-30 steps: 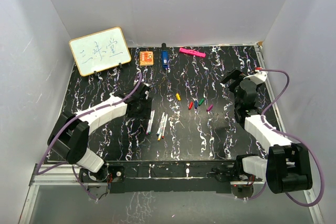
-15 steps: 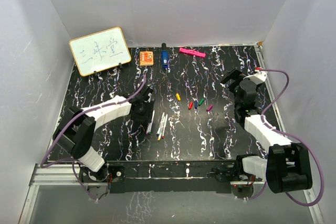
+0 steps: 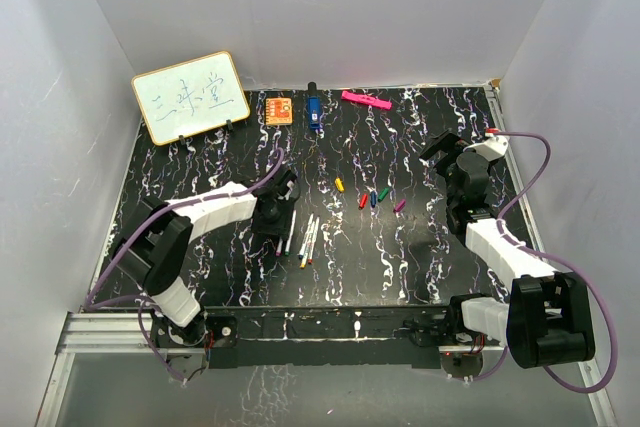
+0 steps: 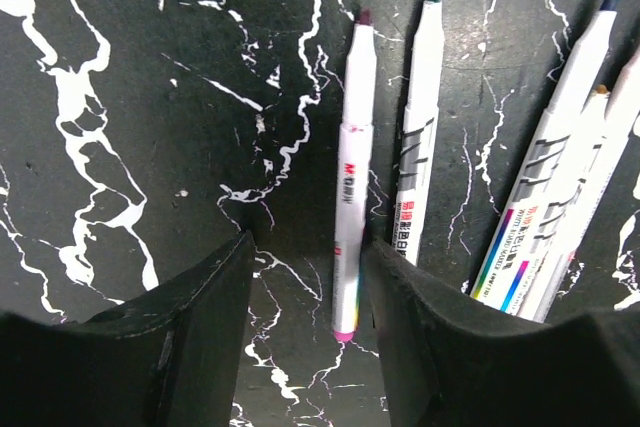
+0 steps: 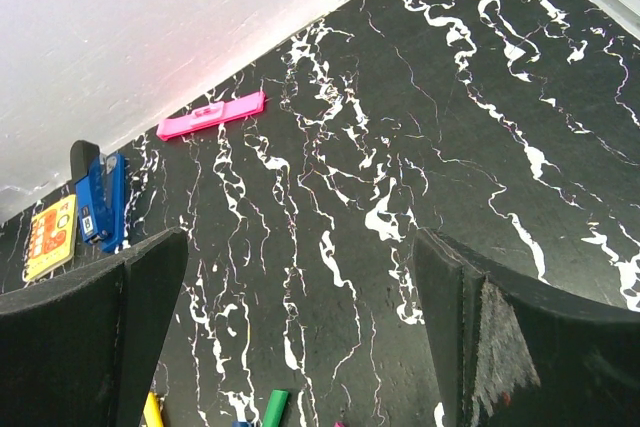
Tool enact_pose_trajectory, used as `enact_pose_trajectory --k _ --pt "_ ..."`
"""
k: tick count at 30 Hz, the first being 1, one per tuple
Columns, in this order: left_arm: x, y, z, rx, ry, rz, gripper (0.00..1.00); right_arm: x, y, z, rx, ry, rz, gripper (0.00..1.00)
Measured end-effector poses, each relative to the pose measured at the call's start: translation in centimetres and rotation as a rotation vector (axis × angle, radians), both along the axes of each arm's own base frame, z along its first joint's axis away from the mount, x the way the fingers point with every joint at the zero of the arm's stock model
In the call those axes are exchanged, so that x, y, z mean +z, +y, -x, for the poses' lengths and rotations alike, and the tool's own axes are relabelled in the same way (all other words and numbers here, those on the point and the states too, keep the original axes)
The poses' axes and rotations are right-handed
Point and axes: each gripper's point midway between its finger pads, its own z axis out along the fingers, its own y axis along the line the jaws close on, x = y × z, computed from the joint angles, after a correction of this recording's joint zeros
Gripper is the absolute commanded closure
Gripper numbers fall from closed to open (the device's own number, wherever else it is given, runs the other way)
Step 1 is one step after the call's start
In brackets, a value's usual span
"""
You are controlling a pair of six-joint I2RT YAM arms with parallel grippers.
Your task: Insert the pens into the pen caps
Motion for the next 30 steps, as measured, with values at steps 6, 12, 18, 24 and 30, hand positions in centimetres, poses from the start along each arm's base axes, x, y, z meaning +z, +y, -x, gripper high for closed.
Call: enact_pose_trajectory --k 6,12,18,24,30 --pt "-0.1 -0.1 0.2 -0.013 0.011 -0.011 0.54 0.0 0.0 0.0 0.0 -0.001 -0.003 0.06" --pt "-0.2 0.1 0.2 -0.033 0.032 -0.046 0.61 0.1 0.0 0.0 0.0 -0.003 -0.008 0.07" --pt "-0.3 -0.1 0.3 -0.099 0.086 -0.07 0.56 0.6 0.0 0.1 -0.001 -0.017 -0.012 0.08" --pt "-0.3 -0.3 0.4 -0.153 0.126 -0.082 0.57 1.2 0.0 0.3 -0.001 -0.036 -0.014 0.08" --pt "-0.3 -0.3 0.4 -0.169 0.13 -0.084 0.63 1.2 0.0 0.4 -0.001 -0.037 -0.013 0.08"
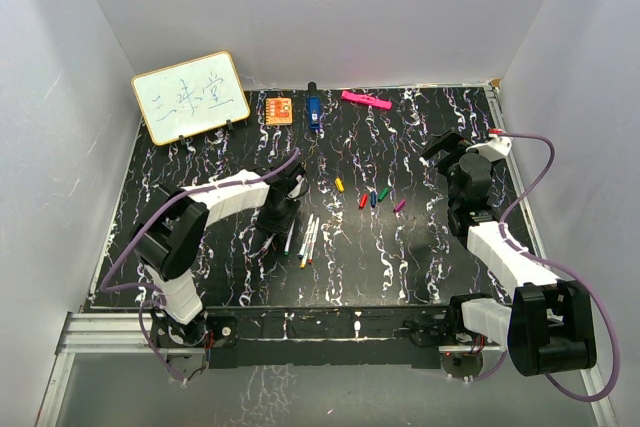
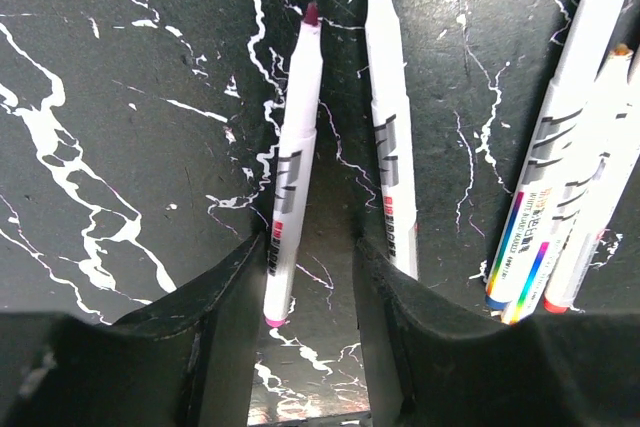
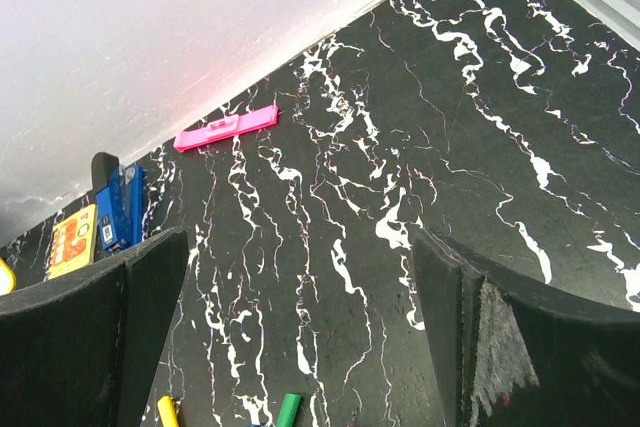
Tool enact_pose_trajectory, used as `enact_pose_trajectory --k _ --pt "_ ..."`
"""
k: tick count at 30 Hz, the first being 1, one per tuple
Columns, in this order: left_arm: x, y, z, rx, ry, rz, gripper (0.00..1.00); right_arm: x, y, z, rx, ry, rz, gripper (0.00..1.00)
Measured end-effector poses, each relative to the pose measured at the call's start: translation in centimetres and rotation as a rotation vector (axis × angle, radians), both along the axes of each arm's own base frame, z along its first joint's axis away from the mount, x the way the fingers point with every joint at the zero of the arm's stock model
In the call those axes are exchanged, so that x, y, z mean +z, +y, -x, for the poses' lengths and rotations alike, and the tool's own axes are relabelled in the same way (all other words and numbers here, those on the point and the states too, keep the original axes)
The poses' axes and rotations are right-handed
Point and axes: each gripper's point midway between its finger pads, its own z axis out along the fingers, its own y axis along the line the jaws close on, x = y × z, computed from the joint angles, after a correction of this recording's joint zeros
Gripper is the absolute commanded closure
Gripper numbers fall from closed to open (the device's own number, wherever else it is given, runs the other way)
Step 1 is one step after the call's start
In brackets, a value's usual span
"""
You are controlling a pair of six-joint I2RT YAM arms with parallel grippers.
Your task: Insert the pens into the pen caps
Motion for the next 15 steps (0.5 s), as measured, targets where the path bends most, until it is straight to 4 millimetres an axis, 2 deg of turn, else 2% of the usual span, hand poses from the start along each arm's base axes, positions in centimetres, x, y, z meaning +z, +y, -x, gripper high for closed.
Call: enact_pose_trajectory --k 8,15 --pt "-0.1 0.07 0.02 -0.004 0.004 -0.006 0.63 0.01 0.01 0.0 0.0 0.0 0.0 0.11" --pt "-0.23 0.06 -0.16 -0.001 0.033 -0.038 0.72 0.01 0.07 0.0 0.004 0.0 0.0 0.12"
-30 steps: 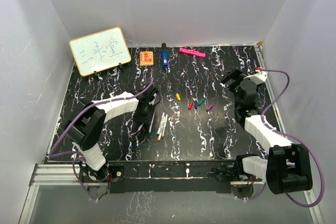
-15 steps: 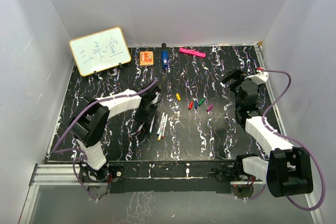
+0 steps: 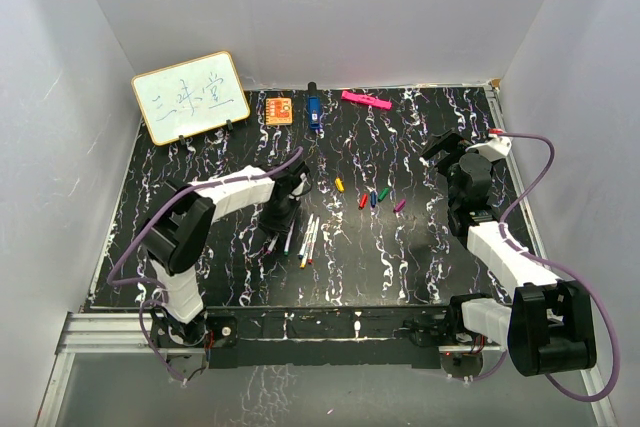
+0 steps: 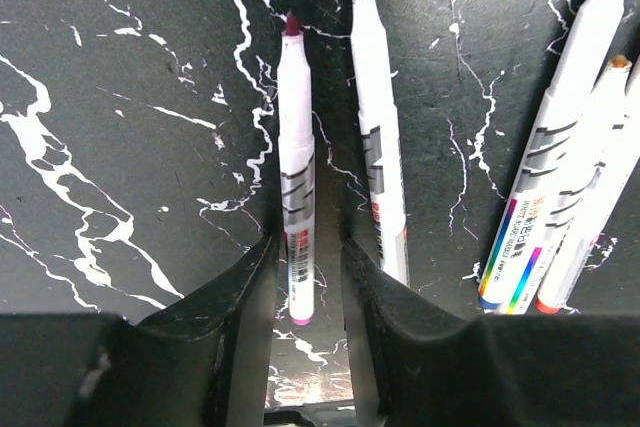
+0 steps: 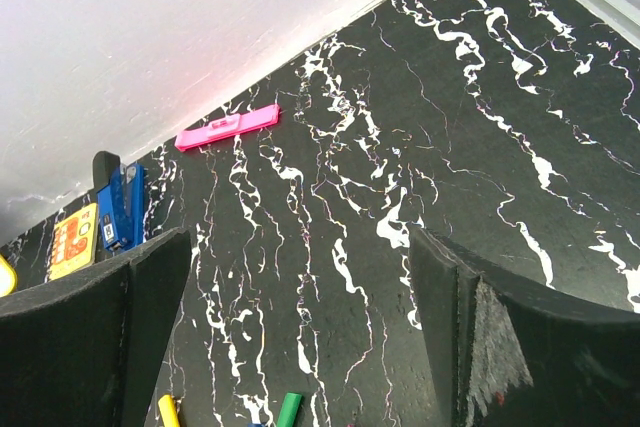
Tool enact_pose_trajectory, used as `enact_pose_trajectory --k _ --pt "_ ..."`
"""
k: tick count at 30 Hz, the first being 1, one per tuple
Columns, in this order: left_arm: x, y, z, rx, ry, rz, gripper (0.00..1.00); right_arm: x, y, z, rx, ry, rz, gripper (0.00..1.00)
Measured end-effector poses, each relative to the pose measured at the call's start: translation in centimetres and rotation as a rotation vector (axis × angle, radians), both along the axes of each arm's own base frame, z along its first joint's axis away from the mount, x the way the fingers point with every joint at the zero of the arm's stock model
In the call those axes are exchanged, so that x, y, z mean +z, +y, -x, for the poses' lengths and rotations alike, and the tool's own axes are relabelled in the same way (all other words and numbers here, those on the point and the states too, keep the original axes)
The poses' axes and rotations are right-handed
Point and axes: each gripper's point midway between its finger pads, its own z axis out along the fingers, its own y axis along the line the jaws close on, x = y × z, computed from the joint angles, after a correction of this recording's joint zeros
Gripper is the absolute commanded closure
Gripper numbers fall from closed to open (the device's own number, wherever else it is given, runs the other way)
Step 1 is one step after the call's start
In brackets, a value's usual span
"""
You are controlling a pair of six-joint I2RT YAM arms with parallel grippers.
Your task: Insert the pens into the pen caps
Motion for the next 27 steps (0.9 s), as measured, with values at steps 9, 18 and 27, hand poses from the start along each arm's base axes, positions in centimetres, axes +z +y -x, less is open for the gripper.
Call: enact_pose_trajectory --k 9,18,27 --pt "-0.15 -0.07 0.11 -0.007 0.027 -0.021 0.86 0.03 0.0 0.01 0.0 -0.001 0.001 0.13" --pt "-0.42 0.09 0.25 -0.012 0.028 -0.022 0.98 0.04 0.0 0.01 0.0 -0.001 0.001 0.14" --pt "-0.39 0.13 0.19 -0.026 0.018 -0.018 1.0 0.13 0.04 0.05 0.003 -0.003 0.0 0.18"
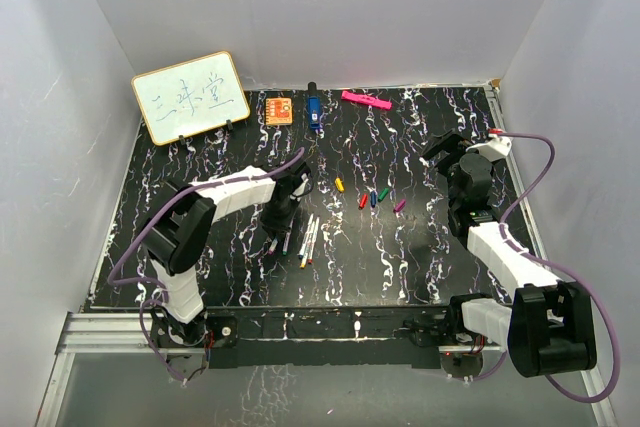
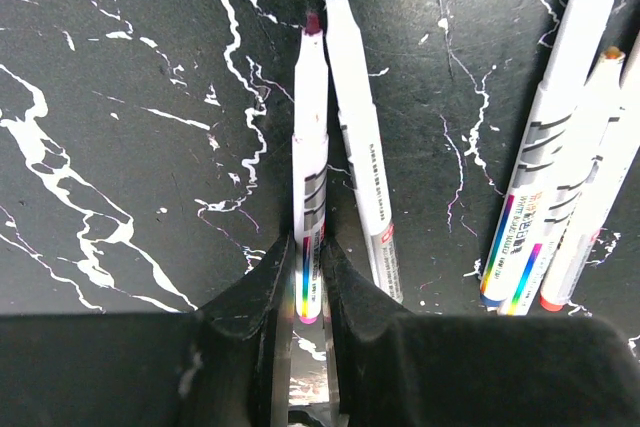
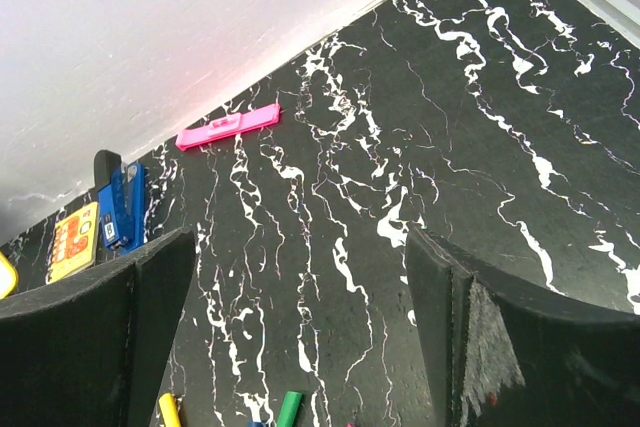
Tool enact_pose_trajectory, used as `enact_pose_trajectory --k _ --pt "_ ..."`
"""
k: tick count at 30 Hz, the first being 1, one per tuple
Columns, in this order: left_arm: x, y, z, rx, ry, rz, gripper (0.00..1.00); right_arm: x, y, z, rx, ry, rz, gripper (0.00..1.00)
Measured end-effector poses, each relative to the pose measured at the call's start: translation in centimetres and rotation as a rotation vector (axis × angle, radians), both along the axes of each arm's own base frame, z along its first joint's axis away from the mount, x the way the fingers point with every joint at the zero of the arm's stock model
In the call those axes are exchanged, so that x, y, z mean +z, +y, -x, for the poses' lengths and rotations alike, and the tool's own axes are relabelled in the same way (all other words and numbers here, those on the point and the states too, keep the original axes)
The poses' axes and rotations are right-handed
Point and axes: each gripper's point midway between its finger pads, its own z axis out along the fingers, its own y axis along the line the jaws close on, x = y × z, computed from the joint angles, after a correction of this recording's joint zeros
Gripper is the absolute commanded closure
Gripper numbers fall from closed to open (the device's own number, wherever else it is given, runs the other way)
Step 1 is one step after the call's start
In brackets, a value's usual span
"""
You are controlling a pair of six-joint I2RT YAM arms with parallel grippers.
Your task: Insert the pens into the pen caps
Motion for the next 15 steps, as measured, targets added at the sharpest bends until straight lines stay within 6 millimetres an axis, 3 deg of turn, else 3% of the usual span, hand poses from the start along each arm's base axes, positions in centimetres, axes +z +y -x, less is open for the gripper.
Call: enact_pose_trajectory --k 4,8,15 --pt "0.2 0.0 -0.3 -0.005 -0.026 0.007 1.0 -0.8 0.0 0.1 0.0 0.031 0.002 0.27" --pt "0.2 0.0 -0.3 -0.007 -0.032 0.007 1.0 -2.7 0.1 0.2 0.006 0.098 0.009 0.46" --pt "0.1 0.1 -0.1 -0.019 -0.025 0.007 1.0 -4.5 0.6 -0.1 0.029 0.195 0.011 0.5"
